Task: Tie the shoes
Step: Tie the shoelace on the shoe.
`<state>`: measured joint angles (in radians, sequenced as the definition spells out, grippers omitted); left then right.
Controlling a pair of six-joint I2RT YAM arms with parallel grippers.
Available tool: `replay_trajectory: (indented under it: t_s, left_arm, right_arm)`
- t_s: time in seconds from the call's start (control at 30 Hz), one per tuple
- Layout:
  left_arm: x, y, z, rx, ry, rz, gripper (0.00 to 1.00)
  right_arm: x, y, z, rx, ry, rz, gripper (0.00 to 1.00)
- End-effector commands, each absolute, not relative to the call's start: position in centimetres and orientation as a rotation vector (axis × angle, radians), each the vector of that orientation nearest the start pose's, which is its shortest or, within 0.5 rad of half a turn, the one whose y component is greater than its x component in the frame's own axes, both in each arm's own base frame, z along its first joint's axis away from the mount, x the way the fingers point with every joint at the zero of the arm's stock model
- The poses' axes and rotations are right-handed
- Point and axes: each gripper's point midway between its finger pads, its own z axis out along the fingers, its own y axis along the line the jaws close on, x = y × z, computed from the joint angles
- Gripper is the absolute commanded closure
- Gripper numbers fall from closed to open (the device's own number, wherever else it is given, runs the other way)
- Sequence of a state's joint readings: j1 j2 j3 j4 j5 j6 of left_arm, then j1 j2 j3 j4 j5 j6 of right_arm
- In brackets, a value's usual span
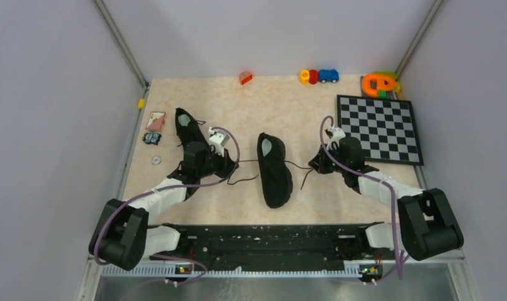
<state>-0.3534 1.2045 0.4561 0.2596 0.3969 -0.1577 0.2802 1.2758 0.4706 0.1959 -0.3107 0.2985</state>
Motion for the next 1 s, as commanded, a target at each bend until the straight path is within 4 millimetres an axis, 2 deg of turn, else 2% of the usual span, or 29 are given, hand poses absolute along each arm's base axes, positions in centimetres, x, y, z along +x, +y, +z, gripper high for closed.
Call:
replay_trajectory:
  t_s: [0.0,0.03,0.1,0.17,0.23,0.33,0.4,0.53,0.6,0.67,0.73,0.83,0.97]
  left_arm:
    - [28.6,-21.2,11.7,0.579,1.938,-0.894,1.0]
    - [28.7,-21.4,11.9,0.583,1.939,-0.905,1.0]
    - [28.8,-21.9,12.4,0.598,1.928,-0.933,0.99]
    - [28.6,-22.2,12.7,0.599,1.924,-0.95,0.84]
    - [28.7,-22.0,12.7,0.572,1.925,-0.916,0.72]
    - [28.2,-21.1,12.4,0.561,1.932,-0.84,0.61]
    - [28.0,-20.6,12.0,0.569,1.95,-0.799,0.6]
    - [27.6,-20.6,11.3,0.624,1.971,-0.765,0.57]
    - [27.7,-20.9,11.3,0.672,1.943,-0.743,0.54]
    - [28.1,-21.1,11.4,0.702,1.908,-0.727,0.47]
    - [28.8,-21.6,11.7,0.768,1.857,-0.703,0.45]
    - [29.7,-22.1,11.9,0.832,1.849,-0.669,0.48]
    - [29.6,-22.9,10.8,0.886,1.897,-0.705,0.52]
  right_arm:
    - [30.1,16.6,8.7,-0.248,2.133,0.726,1.0]
    - [30.2,16.5,9.0,-0.262,2.13,0.719,0.99]
    - [29.9,16.6,10.0,-0.325,2.11,0.714,0.79]
    - [30.0,16.0,10.8,-0.328,2.094,0.665,0.59]
    - [29.8,15.5,12.0,-0.337,2.048,0.632,0.48]
    - [29.3,15.3,14.4,-0.346,1.952,0.627,0.47]
    - [29.0,15.4,16.2,-0.331,1.877,0.647,0.46]
    - [28.0,15.9,19.0,-0.299,1.743,0.723,0.38]
    - [27.8,16.1,19.6,-0.273,1.721,0.759,0.36]
    - [27.7,16.6,19.8,-0.264,1.731,0.8,0.39]
    - [27.5,17.1,20.0,-0.278,1.755,0.835,0.4]
    - [27.5,17.4,19.7,-0.285,1.778,0.857,0.42]
    - [27.2,17.3,19.9,-0.281,1.76,0.853,0.42]
